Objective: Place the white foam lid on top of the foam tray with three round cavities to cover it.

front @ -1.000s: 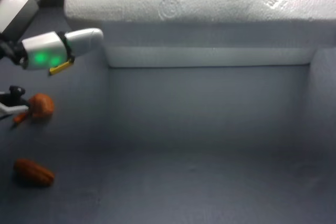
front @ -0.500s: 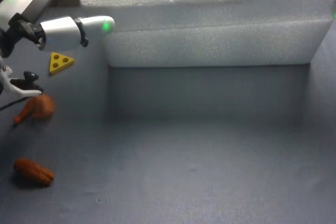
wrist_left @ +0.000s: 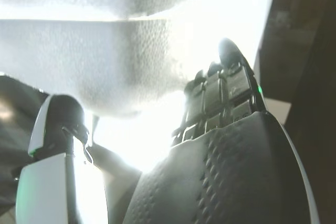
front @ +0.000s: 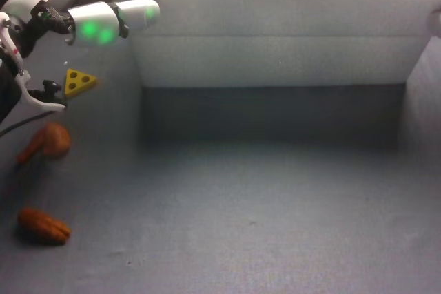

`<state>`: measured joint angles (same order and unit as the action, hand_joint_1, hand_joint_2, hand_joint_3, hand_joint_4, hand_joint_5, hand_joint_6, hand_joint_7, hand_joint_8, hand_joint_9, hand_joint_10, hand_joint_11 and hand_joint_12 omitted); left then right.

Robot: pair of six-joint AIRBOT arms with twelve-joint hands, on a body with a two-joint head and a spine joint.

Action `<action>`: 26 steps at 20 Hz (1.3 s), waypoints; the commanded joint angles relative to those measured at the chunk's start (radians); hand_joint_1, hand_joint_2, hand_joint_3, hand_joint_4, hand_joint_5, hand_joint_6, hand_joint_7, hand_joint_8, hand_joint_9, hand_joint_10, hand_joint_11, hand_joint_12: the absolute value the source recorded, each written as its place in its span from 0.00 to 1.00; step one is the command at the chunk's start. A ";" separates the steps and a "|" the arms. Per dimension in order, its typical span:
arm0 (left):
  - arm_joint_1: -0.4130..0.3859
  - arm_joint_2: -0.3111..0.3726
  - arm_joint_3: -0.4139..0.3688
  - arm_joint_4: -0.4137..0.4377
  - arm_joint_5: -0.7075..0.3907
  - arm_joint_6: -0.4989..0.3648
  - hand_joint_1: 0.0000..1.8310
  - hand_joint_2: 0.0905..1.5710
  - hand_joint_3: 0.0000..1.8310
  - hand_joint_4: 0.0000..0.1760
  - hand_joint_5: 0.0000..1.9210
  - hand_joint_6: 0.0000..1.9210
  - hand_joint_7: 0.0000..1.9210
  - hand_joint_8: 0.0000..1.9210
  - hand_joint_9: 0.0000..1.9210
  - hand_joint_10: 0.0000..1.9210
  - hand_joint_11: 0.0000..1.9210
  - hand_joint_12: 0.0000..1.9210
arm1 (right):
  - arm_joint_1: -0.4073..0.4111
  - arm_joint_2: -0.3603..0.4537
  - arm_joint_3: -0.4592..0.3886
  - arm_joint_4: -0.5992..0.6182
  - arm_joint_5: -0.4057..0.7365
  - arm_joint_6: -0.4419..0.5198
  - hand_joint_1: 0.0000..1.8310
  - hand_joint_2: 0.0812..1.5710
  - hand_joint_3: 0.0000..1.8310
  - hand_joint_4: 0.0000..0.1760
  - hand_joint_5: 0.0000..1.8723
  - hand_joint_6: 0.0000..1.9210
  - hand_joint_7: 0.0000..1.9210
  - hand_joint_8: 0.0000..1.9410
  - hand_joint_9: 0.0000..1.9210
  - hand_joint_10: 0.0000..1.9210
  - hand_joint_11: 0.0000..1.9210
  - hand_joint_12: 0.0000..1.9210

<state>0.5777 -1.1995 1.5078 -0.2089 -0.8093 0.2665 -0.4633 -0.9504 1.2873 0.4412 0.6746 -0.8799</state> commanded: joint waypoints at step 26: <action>0.040 -0.016 0.015 0.013 -0.057 0.000 0.25 0.66 0.01 0.00 0.00 0.00 0.00 0.00 0.00 0.00 0.00 0.00 | 0.006 -0.009 0.013 -0.014 0.045 0.001 0.23 0.78 0.00 0.00 0.00 0.00 0.00 0.00 0.00 0.00 0.00 0.16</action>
<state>0.6193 -1.2118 1.5242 -0.2260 -0.8036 0.2611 -0.4545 -0.9653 1.3075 0.4595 0.6449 -0.8761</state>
